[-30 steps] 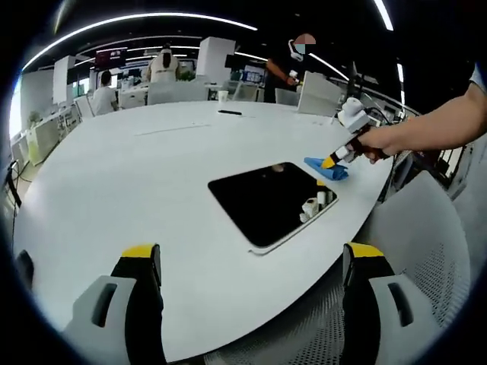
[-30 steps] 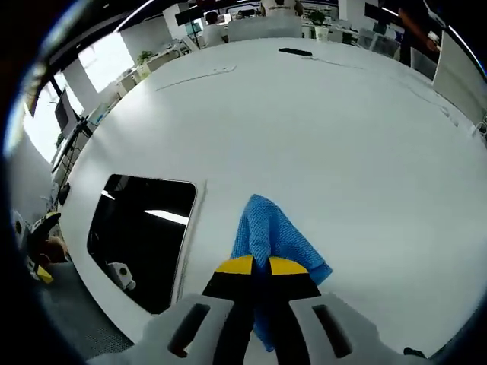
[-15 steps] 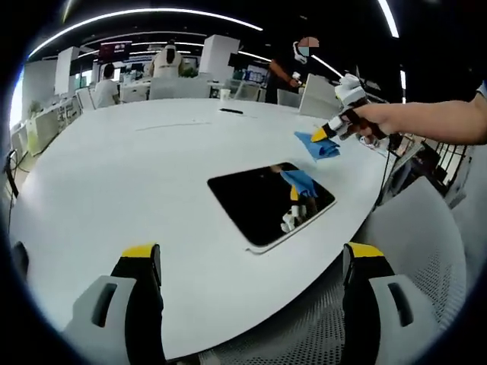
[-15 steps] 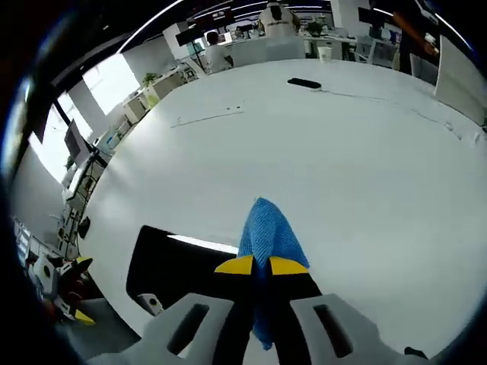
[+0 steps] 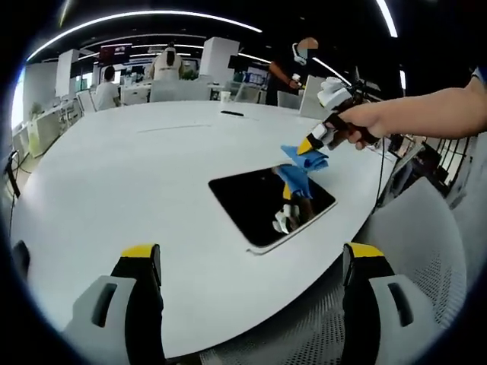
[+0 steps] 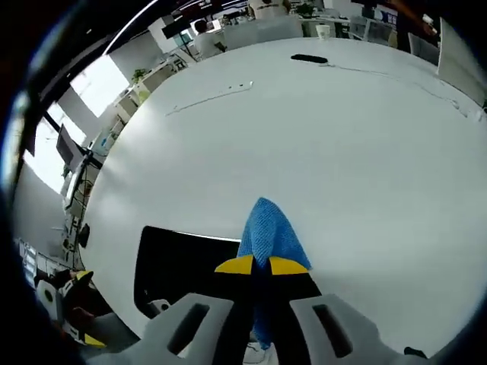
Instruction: Wipe the mirror surface with the cleaning cloth until all visible marks leave the cleaned area.
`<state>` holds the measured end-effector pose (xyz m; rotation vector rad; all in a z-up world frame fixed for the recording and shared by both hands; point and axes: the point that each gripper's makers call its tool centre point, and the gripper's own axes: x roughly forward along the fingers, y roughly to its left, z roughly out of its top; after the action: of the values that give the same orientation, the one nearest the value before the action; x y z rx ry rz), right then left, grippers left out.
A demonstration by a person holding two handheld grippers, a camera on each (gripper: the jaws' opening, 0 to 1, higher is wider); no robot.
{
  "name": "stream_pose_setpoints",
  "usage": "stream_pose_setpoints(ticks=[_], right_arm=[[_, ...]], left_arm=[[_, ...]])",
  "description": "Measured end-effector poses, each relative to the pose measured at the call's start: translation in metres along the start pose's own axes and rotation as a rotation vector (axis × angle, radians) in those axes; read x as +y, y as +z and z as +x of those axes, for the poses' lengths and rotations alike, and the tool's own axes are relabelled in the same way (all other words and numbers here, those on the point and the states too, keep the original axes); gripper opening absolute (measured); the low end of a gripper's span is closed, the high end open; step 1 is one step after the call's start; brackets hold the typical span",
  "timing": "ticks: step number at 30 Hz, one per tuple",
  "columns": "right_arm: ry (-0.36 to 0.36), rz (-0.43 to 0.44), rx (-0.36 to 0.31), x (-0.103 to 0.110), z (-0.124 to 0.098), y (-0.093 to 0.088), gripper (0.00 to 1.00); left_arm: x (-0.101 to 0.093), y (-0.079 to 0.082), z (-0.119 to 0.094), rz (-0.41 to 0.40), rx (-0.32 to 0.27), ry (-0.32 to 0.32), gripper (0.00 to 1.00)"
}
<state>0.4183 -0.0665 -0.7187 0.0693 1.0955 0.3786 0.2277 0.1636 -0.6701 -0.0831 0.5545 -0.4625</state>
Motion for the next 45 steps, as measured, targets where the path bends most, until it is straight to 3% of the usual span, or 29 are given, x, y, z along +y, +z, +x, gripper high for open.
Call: stream_pose_setpoints(ticks=[8, 11, 14, 28, 34, 45], right_arm=[[-0.023, -0.024, -0.001, 0.012, 0.016, -0.011, 0.00], [-0.022, -0.066, 0.029, 0.017, 0.023, -0.019, 0.00], [-0.060, -0.098, 0.034, 0.017, 0.023, -0.016, 0.01], [-0.056, -0.102, 0.020, 0.040, 0.028, -0.010, 0.00], [-0.022, -0.098, 0.035, 0.061, 0.032, -0.012, 0.00], [0.005, -0.164, 0.063, 0.103, 0.042, -0.015, 0.00]], left_arm=[[0.000, -0.004, 0.002, -0.023, 0.015, -0.010, 0.99], [-0.001, -0.005, 0.003, -0.018, 0.022, -0.018, 0.99], [0.000, -0.005, 0.004, -0.025, 0.020, -0.016, 0.99], [0.004, -0.008, 0.007, -0.033, 0.029, -0.008, 0.99], [0.003, -0.009, 0.008, -0.032, 0.034, -0.017, 0.99], [0.001, -0.008, 0.009, -0.034, 0.029, -0.029, 0.99]])
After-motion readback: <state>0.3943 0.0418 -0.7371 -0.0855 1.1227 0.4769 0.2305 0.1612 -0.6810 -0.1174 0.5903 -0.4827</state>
